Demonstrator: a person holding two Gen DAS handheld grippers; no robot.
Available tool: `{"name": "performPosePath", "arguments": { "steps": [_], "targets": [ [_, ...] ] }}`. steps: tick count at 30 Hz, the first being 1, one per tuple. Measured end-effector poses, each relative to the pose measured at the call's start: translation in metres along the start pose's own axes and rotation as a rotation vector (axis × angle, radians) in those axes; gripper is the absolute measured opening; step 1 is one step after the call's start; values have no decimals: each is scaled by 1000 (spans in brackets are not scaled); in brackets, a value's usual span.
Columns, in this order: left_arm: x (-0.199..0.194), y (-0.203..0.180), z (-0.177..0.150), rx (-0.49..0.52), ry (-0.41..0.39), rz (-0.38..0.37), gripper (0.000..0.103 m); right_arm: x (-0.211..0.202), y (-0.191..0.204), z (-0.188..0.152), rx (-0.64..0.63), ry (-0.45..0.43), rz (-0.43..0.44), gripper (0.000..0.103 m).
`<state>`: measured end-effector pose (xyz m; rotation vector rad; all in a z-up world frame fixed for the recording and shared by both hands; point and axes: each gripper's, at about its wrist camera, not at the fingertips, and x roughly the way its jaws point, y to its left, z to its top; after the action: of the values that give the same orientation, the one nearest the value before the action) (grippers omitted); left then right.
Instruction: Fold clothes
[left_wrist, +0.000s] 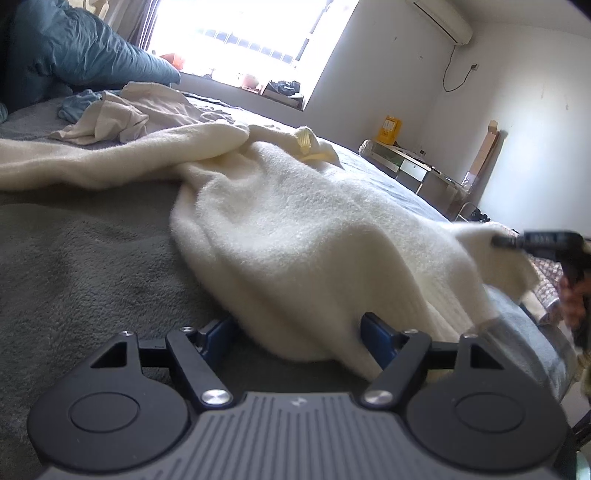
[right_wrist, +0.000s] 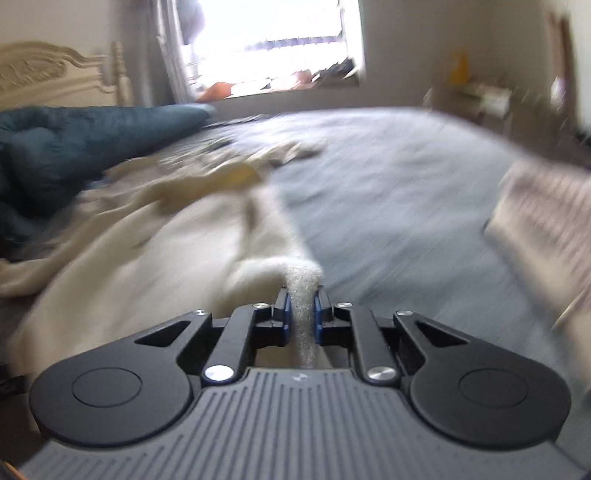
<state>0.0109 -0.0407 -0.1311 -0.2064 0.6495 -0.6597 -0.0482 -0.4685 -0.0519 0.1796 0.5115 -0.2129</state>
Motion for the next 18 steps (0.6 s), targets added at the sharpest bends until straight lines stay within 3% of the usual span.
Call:
{"name": "performPosePath", "arguments": {
  "steps": [7, 13, 15, 18],
  "targets": [
    [-9, 1, -2, -57, 32, -18, 76, -10, -25, -10, 51, -64, -53, 18],
    [-10, -10, -4, -94, 80, -72, 78, -18, -47, -19, 94, -119, -99, 50],
    [-6, -14, -5, -108, 91, -84, 81, -33, -40, -31, 113, -109, -1, 59],
    [2, -21, -6, -110, 81, -54, 81, -35, -26, -52, 204, 8, 220, 61]
  ]
}}
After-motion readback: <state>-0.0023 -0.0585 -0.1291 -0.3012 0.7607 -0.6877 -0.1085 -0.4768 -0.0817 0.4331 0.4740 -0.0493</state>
